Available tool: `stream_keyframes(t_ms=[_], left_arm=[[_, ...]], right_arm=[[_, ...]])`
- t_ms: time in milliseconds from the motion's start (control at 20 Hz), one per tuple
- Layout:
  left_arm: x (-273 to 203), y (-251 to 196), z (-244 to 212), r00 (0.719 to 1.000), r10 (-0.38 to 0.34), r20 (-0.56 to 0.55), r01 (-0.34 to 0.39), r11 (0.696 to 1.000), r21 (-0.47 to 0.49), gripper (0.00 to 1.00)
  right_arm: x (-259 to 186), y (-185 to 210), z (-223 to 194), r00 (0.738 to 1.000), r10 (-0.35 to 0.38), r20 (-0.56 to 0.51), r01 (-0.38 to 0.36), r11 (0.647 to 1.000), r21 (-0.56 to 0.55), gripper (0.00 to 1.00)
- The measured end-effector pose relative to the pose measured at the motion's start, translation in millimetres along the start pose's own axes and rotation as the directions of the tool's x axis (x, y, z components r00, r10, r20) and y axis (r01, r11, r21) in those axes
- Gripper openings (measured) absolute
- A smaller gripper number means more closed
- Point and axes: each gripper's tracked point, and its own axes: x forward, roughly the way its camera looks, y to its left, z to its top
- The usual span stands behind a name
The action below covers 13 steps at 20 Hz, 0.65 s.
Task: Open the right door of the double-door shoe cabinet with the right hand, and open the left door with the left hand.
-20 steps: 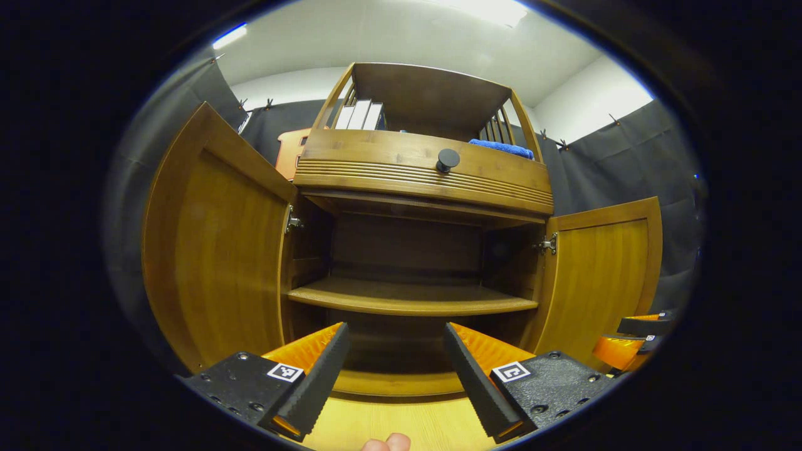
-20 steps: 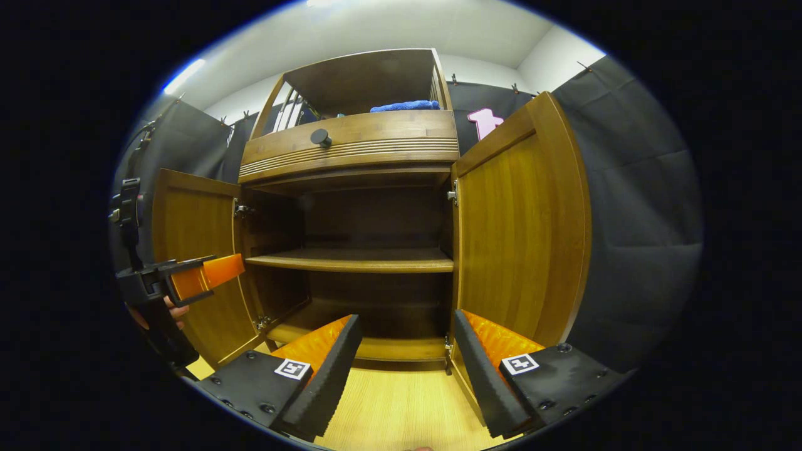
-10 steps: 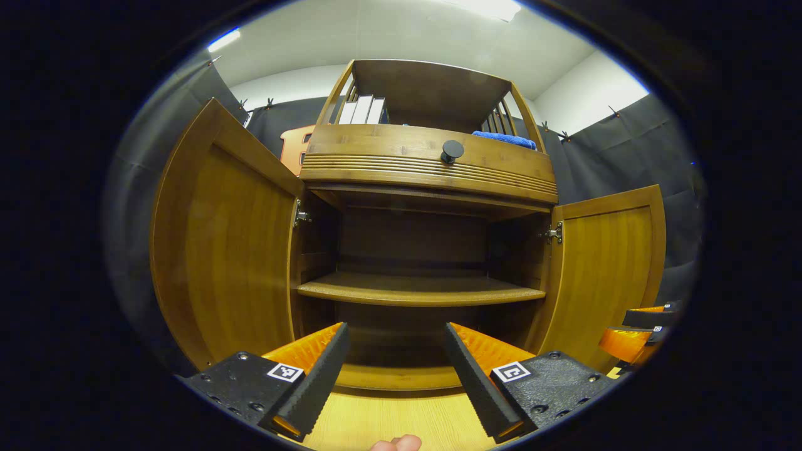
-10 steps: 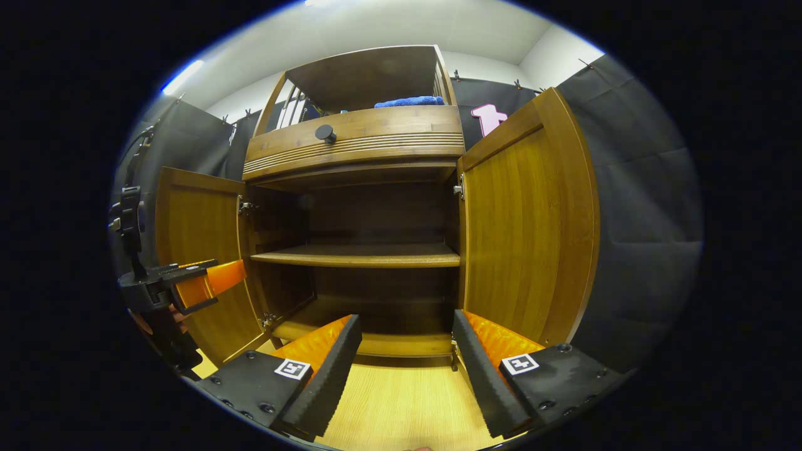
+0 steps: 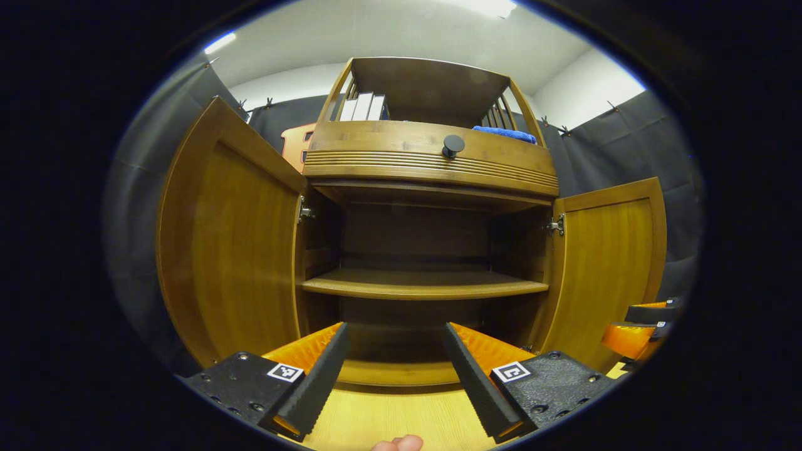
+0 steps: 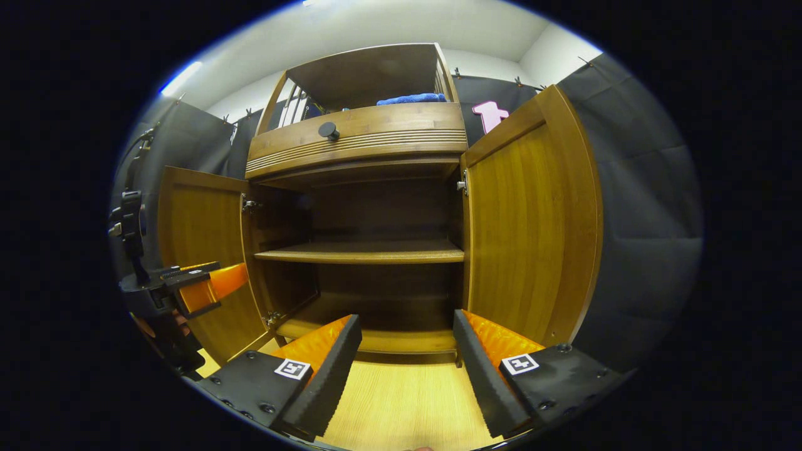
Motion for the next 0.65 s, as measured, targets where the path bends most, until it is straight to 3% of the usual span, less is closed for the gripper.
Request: stream_keyframes(t_ms=[600, 650], left_arm=[[1.3, 5.7, -6.0, 1.000, 0.012, -0.001, -0.012, 1.000, -0.004, 0.92], [0.9, 5.8, -5.3, 1.000, 0.012, 0.001, -0.012, 1.000, -0.004, 0.98]], right_arm=[[2.1, 2.7, -0.5, 1.000, 0.005, -0.006, -0.005, 1.000, -0.008, 0.89], [2.6, 2.9, -0.2, 1.000, 0.005, -0.006, -0.005, 1.000, -0.009, 0.89]])
